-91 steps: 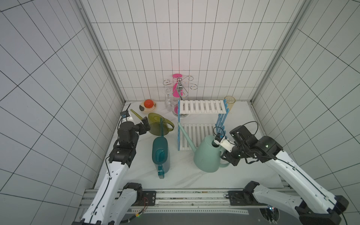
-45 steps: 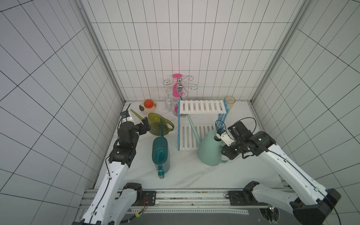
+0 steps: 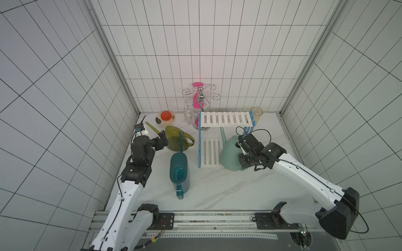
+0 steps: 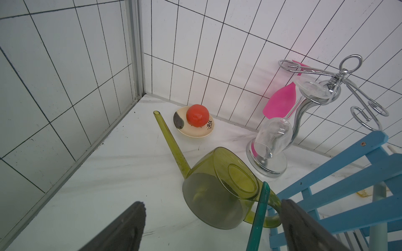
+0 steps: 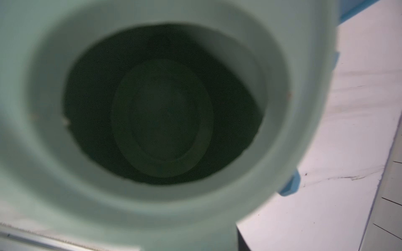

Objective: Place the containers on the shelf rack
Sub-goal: 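Place the container on the shelf.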

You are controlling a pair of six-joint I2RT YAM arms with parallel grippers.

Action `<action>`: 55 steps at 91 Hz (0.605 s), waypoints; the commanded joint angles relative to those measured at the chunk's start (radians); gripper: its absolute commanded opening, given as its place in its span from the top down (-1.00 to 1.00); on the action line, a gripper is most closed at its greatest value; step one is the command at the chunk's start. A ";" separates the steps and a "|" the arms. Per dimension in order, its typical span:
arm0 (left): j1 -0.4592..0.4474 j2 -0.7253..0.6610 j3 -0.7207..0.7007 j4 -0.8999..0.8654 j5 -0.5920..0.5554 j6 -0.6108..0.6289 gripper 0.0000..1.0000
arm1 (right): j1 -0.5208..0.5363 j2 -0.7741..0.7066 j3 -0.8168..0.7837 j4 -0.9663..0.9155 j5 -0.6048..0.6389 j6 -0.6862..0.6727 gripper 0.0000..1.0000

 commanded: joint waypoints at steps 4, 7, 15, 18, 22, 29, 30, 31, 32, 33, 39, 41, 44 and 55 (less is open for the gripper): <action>-0.003 -0.007 0.028 -0.010 0.013 -0.001 -0.97 | 0.031 0.023 0.035 0.088 0.194 0.106 1.00; -0.002 -0.006 0.030 -0.010 0.015 -0.001 -0.97 | 0.032 0.035 0.037 0.097 0.203 0.110 1.00; -0.003 -0.005 0.028 -0.010 0.015 0.000 -0.97 | 0.035 0.069 0.042 0.122 0.222 0.115 1.00; -0.003 -0.006 0.028 -0.011 0.013 0.002 -0.97 | 0.035 0.083 0.045 0.126 0.232 0.118 1.00; -0.003 -0.007 0.029 -0.012 0.013 0.002 -0.97 | 0.035 0.104 0.052 0.135 0.240 0.120 1.00; -0.003 -0.007 0.028 -0.010 0.013 0.002 -0.97 | 0.036 0.139 0.066 0.150 0.253 0.126 1.00; -0.003 -0.008 0.028 -0.010 0.014 0.001 -0.97 | 0.035 0.144 0.068 0.152 0.255 0.126 1.00; -0.002 -0.008 0.029 -0.010 0.013 0.002 -0.97 | 0.036 0.149 0.070 0.154 0.257 0.127 1.00; -0.003 -0.008 0.029 -0.010 0.013 0.003 -0.97 | 0.036 0.153 0.072 0.155 0.258 0.128 1.00; -0.003 -0.008 0.029 -0.010 0.014 0.002 -0.97 | 0.035 0.158 0.075 0.155 0.260 0.131 1.00; -0.003 -0.007 0.027 -0.010 0.013 0.005 -0.97 | 0.035 0.186 0.085 0.161 0.266 0.135 1.00; -0.003 -0.006 0.028 -0.010 0.011 0.006 -0.97 | 0.035 0.196 0.090 0.160 0.270 0.138 1.00; -0.003 -0.006 0.028 -0.010 0.011 0.007 -0.97 | 0.035 0.207 0.095 0.161 0.274 0.143 1.00; -0.003 -0.006 0.025 -0.012 0.009 0.011 -0.97 | 0.035 0.237 0.102 0.164 0.284 0.165 1.00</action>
